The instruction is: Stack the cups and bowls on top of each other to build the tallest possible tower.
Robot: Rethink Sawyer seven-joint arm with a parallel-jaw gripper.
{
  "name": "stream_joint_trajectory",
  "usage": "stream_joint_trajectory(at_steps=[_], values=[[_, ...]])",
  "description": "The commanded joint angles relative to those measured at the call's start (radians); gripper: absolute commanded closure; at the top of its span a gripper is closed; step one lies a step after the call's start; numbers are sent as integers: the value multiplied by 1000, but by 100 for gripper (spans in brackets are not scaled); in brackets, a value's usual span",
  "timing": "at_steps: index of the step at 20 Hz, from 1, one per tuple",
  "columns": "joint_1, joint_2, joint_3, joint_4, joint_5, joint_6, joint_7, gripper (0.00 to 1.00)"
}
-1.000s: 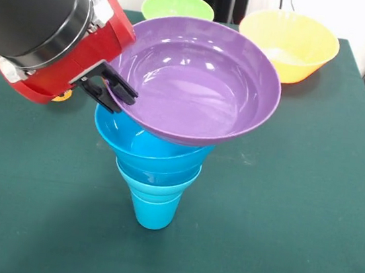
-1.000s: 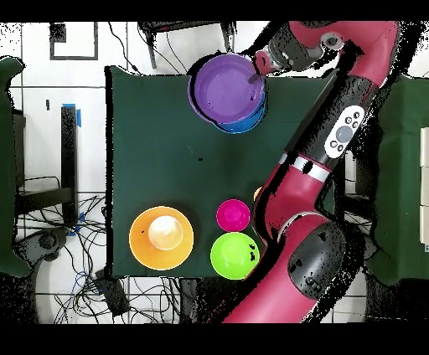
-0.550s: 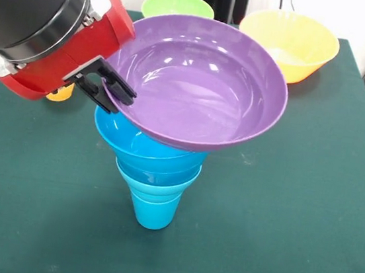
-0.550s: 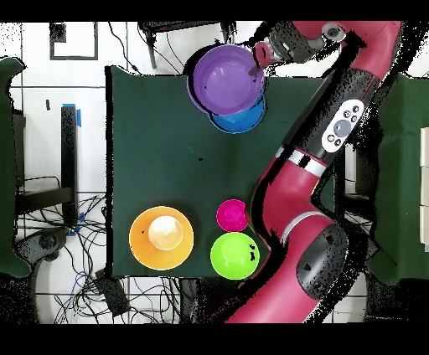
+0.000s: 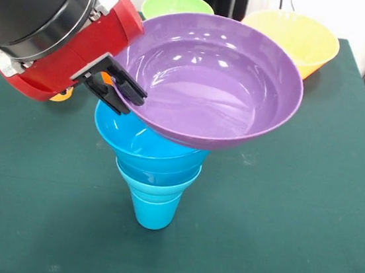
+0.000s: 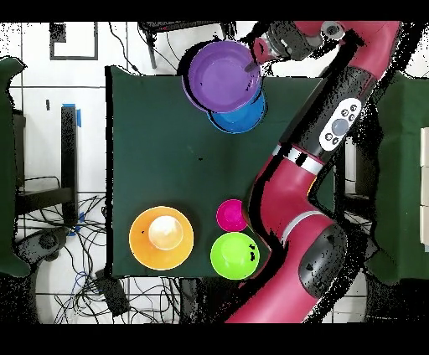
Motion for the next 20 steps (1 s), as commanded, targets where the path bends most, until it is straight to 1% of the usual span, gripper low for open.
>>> stream_joint_trajectory(at_steps=[1, 6, 11, 20], values=[[-14, 13, -60, -49, -22, 106, -148, 100], [-25, 18, -94, -24, 28, 103, -143, 100], [-36, 20, -121, -4, 61, 106, -151, 100], [-64, 29, -192, 53, 163, 87, -130, 100]])
